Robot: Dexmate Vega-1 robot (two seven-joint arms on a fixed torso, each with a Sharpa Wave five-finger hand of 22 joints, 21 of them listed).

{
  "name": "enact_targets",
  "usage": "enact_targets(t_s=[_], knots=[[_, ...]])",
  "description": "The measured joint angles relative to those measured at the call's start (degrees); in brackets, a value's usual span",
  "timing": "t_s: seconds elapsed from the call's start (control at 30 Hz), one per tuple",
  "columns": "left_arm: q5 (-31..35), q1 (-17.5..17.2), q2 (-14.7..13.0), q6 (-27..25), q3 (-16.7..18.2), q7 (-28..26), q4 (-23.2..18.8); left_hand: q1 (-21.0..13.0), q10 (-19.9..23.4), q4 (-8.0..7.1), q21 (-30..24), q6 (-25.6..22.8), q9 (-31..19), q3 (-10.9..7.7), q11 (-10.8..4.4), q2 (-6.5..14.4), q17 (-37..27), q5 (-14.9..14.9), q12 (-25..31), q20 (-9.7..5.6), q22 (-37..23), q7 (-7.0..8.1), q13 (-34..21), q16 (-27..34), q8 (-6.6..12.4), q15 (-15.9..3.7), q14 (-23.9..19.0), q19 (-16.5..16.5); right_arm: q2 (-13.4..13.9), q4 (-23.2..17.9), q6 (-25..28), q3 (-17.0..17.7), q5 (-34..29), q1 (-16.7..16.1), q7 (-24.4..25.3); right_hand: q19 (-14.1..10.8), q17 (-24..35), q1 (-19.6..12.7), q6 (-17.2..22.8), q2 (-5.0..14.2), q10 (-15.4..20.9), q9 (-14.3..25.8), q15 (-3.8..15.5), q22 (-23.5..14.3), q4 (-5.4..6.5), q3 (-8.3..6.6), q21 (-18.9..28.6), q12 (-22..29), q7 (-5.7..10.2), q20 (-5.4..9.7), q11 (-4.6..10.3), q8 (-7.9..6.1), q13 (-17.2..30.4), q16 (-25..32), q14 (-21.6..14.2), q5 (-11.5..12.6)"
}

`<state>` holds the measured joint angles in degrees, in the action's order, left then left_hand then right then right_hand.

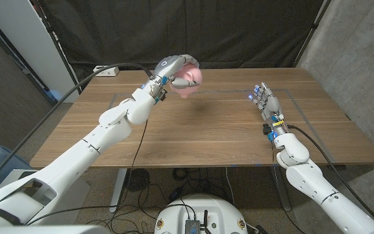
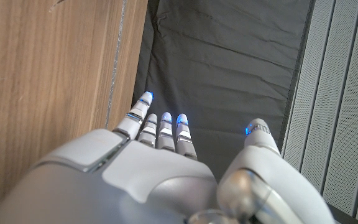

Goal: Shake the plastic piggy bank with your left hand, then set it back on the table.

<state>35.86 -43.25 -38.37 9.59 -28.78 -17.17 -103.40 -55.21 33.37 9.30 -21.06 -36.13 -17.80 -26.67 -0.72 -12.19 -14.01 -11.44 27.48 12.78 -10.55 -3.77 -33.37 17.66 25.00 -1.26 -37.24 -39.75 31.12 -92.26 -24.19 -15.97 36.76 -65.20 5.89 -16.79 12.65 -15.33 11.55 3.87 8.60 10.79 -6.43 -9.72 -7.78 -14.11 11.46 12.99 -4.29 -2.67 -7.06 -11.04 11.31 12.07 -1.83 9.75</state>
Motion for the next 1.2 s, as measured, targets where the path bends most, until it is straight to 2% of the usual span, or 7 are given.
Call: enact_targets(t_s=[0.3,0.57,0.73,0.9,0.93,1.07,1.2], knots=[[-5.57,-2.92,-1.14,0.03,2.88,-3.17,-1.26,0.00,0.23,0.00,0.03,-0.64,0.00,0.00,0.23,0.00,0.01,0.00,0.00,0.00,0.00,-0.01,-0.23,0.00,-0.22,0.00,0.00,-0.01,0.13,0.05,0.03,0.00,0.26,0.00,-0.39,0.00,0.00,0.00,0.00,0.00,0.00,0.00,0.00,0.00,0.00,0.00,0.00,0.00,0.00,0.00,0.00,0.00,0.00,0.00,0.00,0.00],[-11.28,-8.92,-1.18,1.72,10.11,-7.44,-2.99,0.00,0.72,0.00,0.03,-0.63,0.00,0.00,0.11,0.00,0.03,0.01,-0.01,0.02,0.00,-0.01,-0.22,0.00,-0.22,0.08,-0.21,-0.02,0.24,0.15,0.13,-0.03,0.54,0.11,-1.07,0.00,0.00,0.00,0.00,0.00,0.00,0.00,0.00,0.00,0.00,0.00,0.00,0.00,0.00,0.00,0.00,0.00,0.00,0.00,0.00,0.00],[-20.51,-13.37,-0.29,6.59,15.49,-13.26,-3.81,0.00,0.72,0.00,-0.24,-0.63,0.00,0.00,0.11,0.00,0.05,0.01,-0.01,0.02,0.01,-0.01,-0.22,-0.01,-0.22,-0.07,-0.53,-0.19,0.42,0.29,0.21,-0.18,0.62,0.46,-1.43,0.00,0.00,0.00,0.00,0.00,0.00,0.00,0.00,0.00,0.00,0.00,0.00,0.00,0.00,0.00,0.00,0.00,0.00,0.00,0.00,0.00],[-21.83,-18.31,2.09,7.50,21.77,-13.91,-3.86,0.00,0.72,0.00,-0.37,-0.63,-0.01,0.01,0.11,0.00,0.01,0.01,-0.48,0.01,0.02,-0.01,-0.22,0.00,-0.22,-0.08,-0.54,-0.19,0.43,0.33,0.36,-0.21,0.70,0.53,-1.77,0.00,0.00,0.00,0.00,0.00,0.00,0.00,0.00,0.00,0.00,0.00,0.00,0.00,0.00,0.00,0.00,0.00,0.00,0.00,0.00,0.00],[-27.59,-19.09,2.60,12.04,22.81,-16.18,-3.69,0.00,0.79,0.00,-0.37,-0.63,0.00,0.01,0.04,0.00,0.00,0.00,-0.48,0.02,0.02,-0.01,-0.35,0.00,-0.22,-0.08,-0.54,-0.20,0.45,0.52,0.41,-0.42,0.71,0.91,-1.97,0.00,0.00,0.00,0.00,0.00,0.00,0.00,0.00,0.00,0.00,0.00,0.00,0.00,0.00,0.00,0.00,0.00,0.00,0.00,0.00,0.00],[-29.02,-21.94,5.27,13.37,26.78,-16.60,-2.68,0.00,0.95,-0.01,-0.37,-0.64,-0.01,0.01,-0.12,0.00,0.00,0.01,-0.48,0.01,0.03,0.00,-0.51,0.00,-0.22,-0.08,-0.54,-0.20,0.45,0.60,0.51,-0.48,0.73,1.03,-2.26,0.00,0.00,0.00,0.00,0.00,0.00,0.00,0.00,0.00,0.00,0.00,0.00,0.00,0.00,0.00,0.00,0.00,0.00,0.00,0.00,0.00],[-37.85,-24.50,8.88,22.42,30.86,-18.45,-0.93,-0.01,0.95,-0.01,-0.37,-0.83,-0.01,0.01,-0.12,0.00,0.01,0.01,-0.48,0.02,0.04,0.19,-0.51,0.00,-0.26,-0.29,-0.75,-0.21,0.41,1.05,0.79,-0.98,0.75,1.81,-2.58,0.00,0.00,0.00,0.00,0.00,0.00,0.00,0.00,0.00,0.00,0.00,0.00,0.00,0.00,0.00,0.00,0.00,0.00,0.00,0.00,0.00]])
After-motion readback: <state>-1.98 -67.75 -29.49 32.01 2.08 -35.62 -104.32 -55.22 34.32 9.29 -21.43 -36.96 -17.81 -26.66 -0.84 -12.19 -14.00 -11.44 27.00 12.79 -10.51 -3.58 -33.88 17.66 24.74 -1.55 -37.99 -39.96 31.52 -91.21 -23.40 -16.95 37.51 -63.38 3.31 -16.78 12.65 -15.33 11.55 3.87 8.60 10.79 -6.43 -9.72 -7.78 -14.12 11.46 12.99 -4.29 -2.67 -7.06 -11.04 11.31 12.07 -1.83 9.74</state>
